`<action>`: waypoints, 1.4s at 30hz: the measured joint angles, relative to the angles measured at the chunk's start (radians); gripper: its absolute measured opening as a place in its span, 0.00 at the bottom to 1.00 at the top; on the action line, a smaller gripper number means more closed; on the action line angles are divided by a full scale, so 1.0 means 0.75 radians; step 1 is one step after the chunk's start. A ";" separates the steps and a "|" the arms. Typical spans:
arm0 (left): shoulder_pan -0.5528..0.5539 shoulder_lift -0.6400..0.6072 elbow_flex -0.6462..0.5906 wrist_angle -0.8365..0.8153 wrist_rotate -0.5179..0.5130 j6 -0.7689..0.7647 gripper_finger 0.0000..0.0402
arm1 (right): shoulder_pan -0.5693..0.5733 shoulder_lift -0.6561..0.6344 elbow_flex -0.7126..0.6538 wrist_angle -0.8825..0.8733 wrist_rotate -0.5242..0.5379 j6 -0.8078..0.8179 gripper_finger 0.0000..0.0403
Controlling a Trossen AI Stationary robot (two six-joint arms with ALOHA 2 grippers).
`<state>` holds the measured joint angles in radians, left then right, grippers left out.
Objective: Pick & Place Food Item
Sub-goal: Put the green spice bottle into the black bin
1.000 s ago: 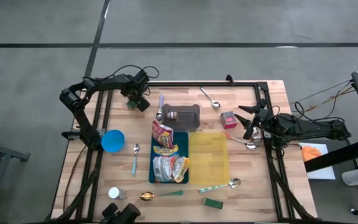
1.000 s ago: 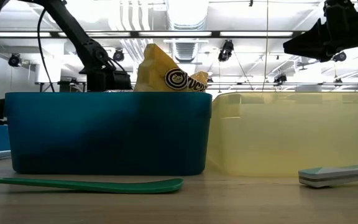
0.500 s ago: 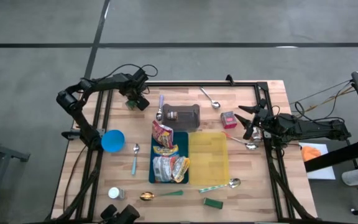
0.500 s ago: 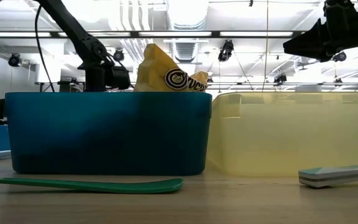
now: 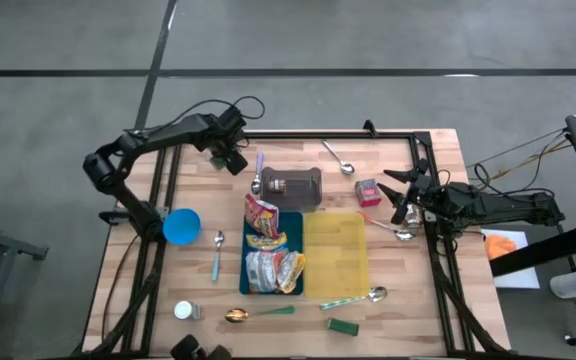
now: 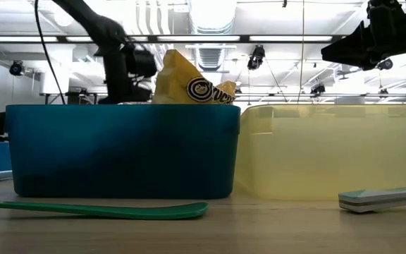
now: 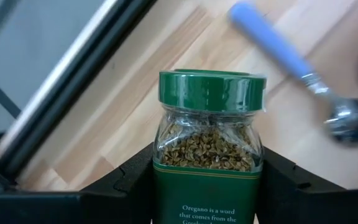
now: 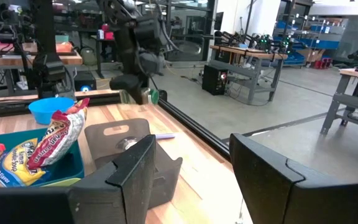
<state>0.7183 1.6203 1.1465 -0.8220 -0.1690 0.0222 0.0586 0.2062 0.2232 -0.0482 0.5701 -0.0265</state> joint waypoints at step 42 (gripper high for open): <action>-0.601 0.154 0.299 0.276 0.049 0.102 0.50 | 0.000 -0.001 0.000 0.000 -0.001 0.000 0.49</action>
<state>0.2672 1.7355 1.3705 -0.6149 -0.1320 0.0984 0.0586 0.2054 0.2232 -0.0483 0.5695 -0.0264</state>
